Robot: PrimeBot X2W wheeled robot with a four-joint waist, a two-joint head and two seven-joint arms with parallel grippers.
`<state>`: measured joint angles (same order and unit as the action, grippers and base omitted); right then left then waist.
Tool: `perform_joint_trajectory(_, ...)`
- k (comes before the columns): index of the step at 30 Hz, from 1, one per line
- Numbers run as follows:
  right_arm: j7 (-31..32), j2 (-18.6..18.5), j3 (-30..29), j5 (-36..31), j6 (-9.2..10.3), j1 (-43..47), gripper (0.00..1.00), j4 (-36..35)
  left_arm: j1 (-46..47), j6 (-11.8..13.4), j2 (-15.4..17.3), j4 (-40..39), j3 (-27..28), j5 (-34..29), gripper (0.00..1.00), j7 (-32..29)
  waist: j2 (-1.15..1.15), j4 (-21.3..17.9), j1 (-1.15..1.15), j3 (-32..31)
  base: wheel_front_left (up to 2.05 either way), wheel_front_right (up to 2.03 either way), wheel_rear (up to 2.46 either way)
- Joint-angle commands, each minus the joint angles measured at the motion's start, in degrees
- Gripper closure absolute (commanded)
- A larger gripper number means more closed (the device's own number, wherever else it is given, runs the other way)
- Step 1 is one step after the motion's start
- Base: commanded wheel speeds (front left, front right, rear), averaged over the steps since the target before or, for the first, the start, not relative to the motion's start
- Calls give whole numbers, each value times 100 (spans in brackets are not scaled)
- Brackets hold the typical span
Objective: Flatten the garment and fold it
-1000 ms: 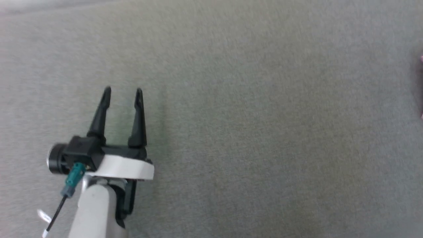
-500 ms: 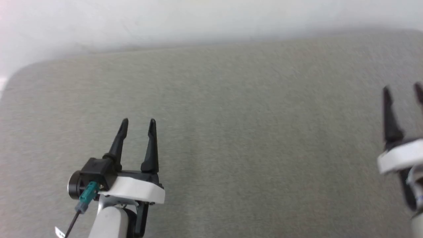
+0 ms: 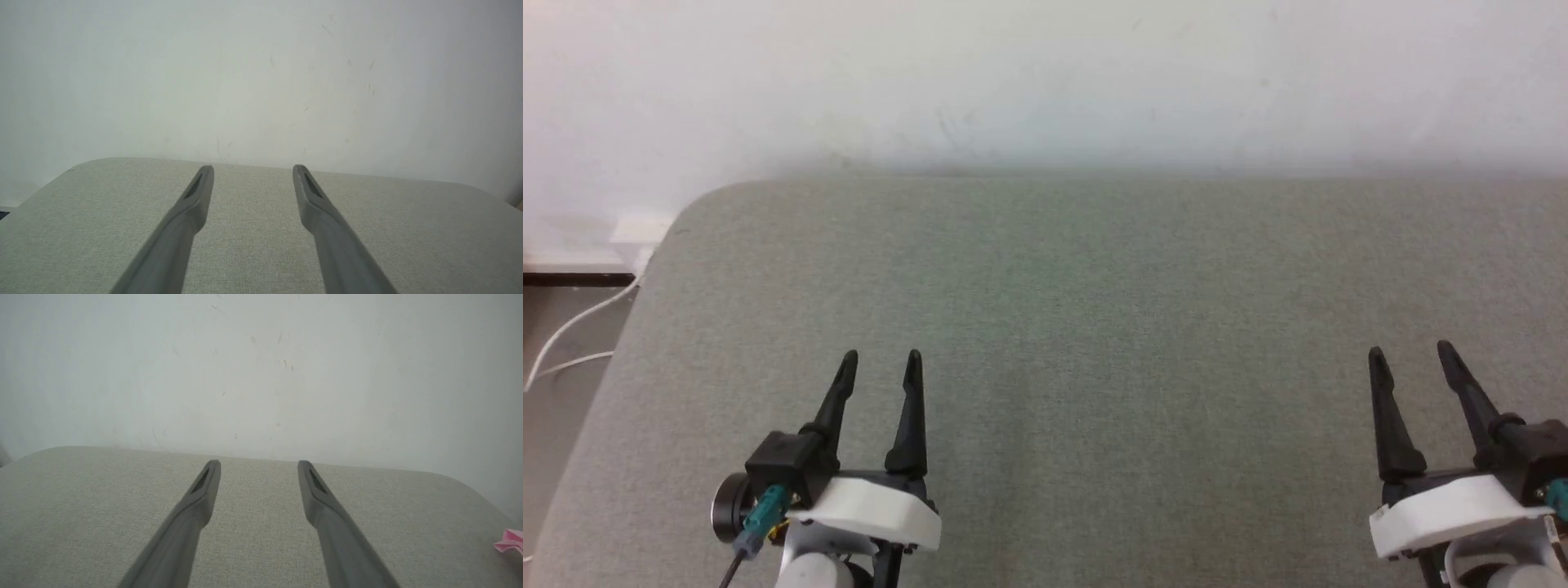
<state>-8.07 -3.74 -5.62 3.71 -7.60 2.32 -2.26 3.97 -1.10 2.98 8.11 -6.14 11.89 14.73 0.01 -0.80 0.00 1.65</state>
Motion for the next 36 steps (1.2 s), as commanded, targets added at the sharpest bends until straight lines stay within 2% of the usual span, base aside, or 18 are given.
perform_joint_trajectory(1, 14, 23, -8, -28, 11, 56, 0, -8, -77, 42, -9, 24, -8, 60, 0, 27, -1, 108, 0, -101, 0, 0, 0)
perform_joint_trajectory(23, 23, 85, 90, 39, 11, 115, 0, 191, -278, 229, -10, -9, -40, 213, 0, 27, -1, 126, 0, -32, 0, 0, 0)
perform_joint_trajectory(24, 45, 64, 74, 0, 0, 124, 100, 185, -189, 176, 0, 1, -32, 190, 100, -1, -1, 127, 1, -32, 0, 0, 0)
perform_joint_trajectory(36, 54, 60, 60, -6, -1, 121, 100, 185, -184, 172, 0, -2, -27, 179, 100, -21, -1, 124, 1, -30, 0, 0, 0)
